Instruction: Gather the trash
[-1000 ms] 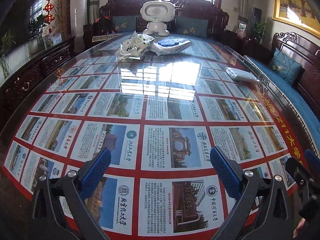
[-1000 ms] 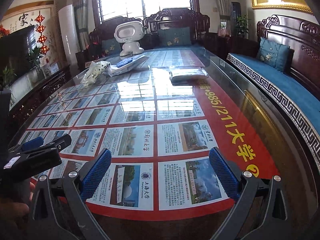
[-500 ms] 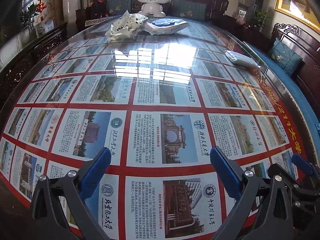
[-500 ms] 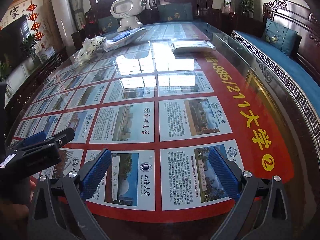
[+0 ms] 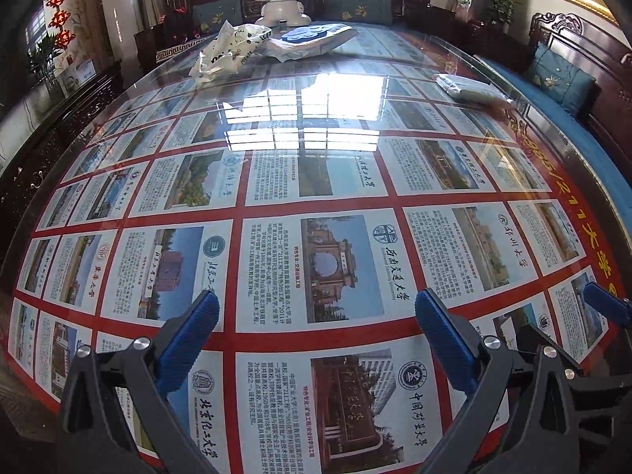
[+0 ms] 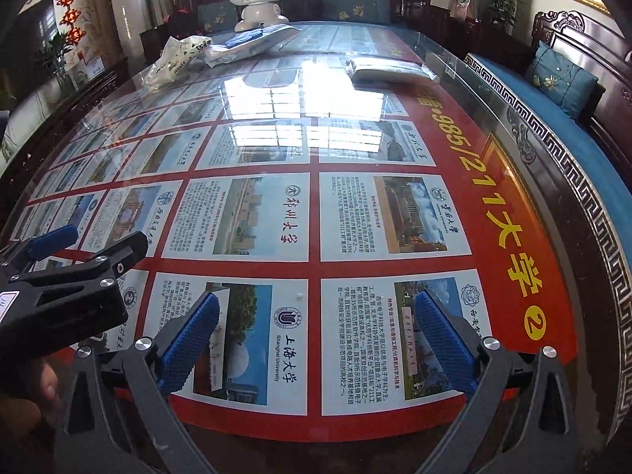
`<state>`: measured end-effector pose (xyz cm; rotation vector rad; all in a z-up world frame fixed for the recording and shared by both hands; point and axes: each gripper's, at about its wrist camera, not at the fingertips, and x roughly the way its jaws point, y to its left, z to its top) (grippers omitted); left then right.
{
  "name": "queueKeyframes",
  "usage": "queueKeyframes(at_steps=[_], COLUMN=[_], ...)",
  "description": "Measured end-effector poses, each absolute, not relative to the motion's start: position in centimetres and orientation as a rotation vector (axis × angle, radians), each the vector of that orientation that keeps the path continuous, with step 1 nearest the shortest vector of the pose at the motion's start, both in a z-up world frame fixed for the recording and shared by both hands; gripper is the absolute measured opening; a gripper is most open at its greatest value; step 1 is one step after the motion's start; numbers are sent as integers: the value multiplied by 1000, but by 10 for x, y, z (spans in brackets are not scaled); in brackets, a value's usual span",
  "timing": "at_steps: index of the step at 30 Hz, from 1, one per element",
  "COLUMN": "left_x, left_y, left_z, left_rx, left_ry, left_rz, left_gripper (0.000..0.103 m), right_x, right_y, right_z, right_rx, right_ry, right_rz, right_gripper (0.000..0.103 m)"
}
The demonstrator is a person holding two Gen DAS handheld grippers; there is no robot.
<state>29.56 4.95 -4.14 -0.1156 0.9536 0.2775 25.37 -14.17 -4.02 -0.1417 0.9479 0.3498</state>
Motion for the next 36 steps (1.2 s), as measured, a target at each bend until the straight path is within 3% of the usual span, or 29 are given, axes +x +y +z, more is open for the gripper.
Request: queueKeyframes(at_steps=[36], left_x=[300], left_y=[51], left_z=[-42], left_rx=[-108], left_ry=[957], left_rz=[276], left_gripper=[100], right_x=[254], right_y=[-141], right_z=[-40], right_rx=[-145], right_ry=[948], right_rz=[350], right_gripper=[96])
